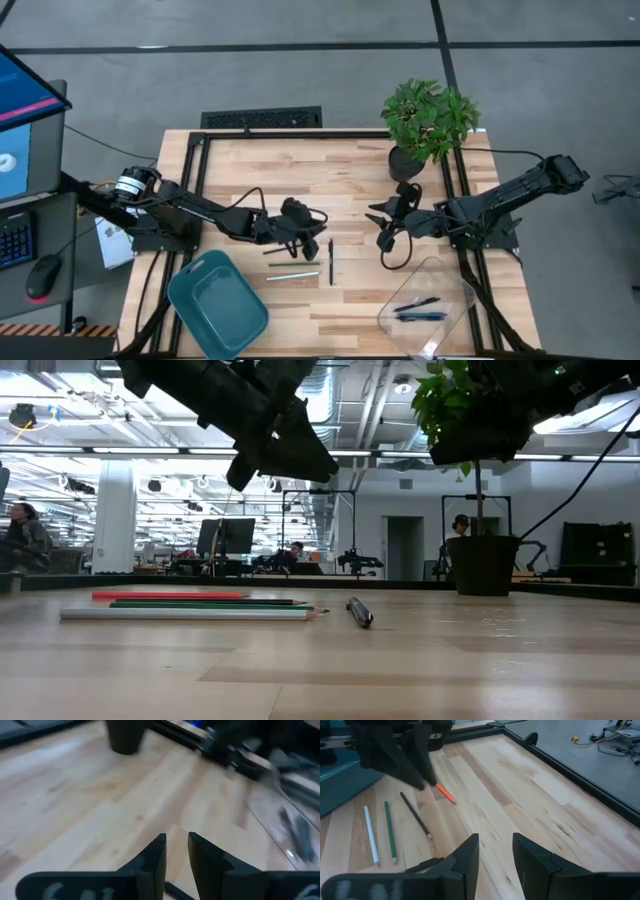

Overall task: Sort pens & pencils
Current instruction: Put the black pen in the transparent bin

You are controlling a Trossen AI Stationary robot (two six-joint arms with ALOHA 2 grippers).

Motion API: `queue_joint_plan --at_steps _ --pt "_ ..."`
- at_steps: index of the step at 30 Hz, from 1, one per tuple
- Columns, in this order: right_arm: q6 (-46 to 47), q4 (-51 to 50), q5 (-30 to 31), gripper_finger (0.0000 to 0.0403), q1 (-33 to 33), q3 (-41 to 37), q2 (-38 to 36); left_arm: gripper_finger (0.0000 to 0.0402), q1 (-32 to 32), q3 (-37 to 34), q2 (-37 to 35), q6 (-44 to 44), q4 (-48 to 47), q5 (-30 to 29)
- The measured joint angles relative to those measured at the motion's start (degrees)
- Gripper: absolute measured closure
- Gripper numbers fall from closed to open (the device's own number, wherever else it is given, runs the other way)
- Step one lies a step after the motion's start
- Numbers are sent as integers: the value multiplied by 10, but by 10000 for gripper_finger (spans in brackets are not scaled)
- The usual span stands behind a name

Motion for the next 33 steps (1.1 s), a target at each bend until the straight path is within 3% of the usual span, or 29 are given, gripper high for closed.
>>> queue_joint_plan --at_steps 8,13,20,23,33 --pt "0 0 0 264 0 0 0 330 17 0 0 148 7 213" --pt "0 0 0 264 0 0 0 330 22 0 0 221 12 237" --pt "0 -5 0 264 0 0 0 330 21 0 0 281 15 320" --pt "0 -5 0 264 0 0 0 330 21 0 0 268 21 298" --pt "4 -5 0 264 0 0 0 330 22 0 0 23 3 54"
